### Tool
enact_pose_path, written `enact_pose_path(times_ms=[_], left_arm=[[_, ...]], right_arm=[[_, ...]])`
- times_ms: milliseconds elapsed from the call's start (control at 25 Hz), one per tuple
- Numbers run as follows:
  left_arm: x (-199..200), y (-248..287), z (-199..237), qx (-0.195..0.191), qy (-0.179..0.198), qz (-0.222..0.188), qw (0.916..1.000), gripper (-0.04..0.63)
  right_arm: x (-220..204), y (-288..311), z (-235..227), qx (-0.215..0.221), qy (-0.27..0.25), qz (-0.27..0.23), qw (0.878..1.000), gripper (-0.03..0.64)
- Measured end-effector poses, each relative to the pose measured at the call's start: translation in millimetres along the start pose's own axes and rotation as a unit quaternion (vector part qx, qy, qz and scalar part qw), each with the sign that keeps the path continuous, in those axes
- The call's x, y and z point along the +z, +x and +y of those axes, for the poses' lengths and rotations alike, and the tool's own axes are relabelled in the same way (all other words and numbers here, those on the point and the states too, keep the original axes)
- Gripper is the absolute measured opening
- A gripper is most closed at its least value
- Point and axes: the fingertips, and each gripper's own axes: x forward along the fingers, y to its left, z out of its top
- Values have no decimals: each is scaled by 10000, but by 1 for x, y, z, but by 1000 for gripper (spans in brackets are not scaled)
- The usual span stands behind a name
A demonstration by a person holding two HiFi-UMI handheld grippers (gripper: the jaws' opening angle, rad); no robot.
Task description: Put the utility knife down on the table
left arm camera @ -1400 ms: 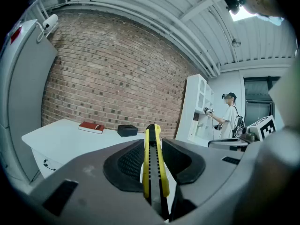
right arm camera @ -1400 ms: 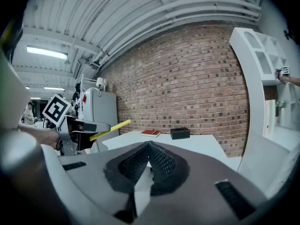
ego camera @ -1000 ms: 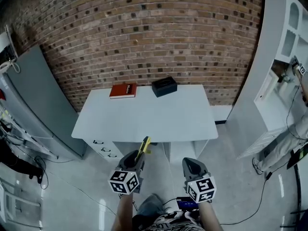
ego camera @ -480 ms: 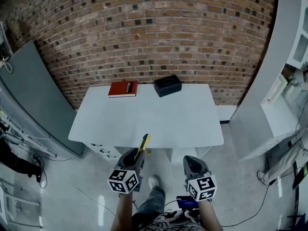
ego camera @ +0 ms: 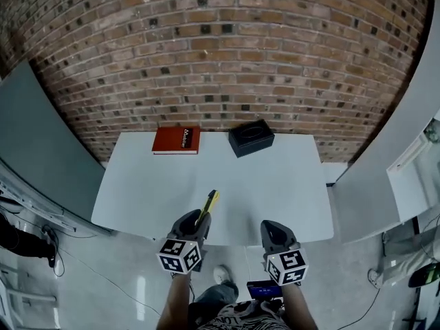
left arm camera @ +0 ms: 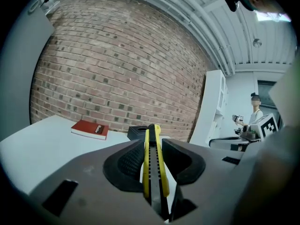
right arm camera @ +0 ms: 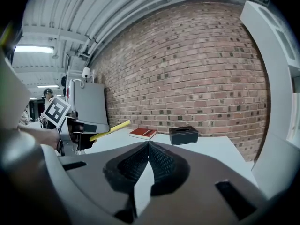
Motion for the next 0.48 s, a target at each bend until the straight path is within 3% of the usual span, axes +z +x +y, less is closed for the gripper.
enact_pose_path(times_ms=[200,480], left_arm=[[9,44,29,-179,-145,117,9997,121],[10,81,38,-364,-166,288,9988,121]], right_arm=[[6,54,-7,25,10,165,9999,0],[15,80,-27,-149,38,230,9996,0]])
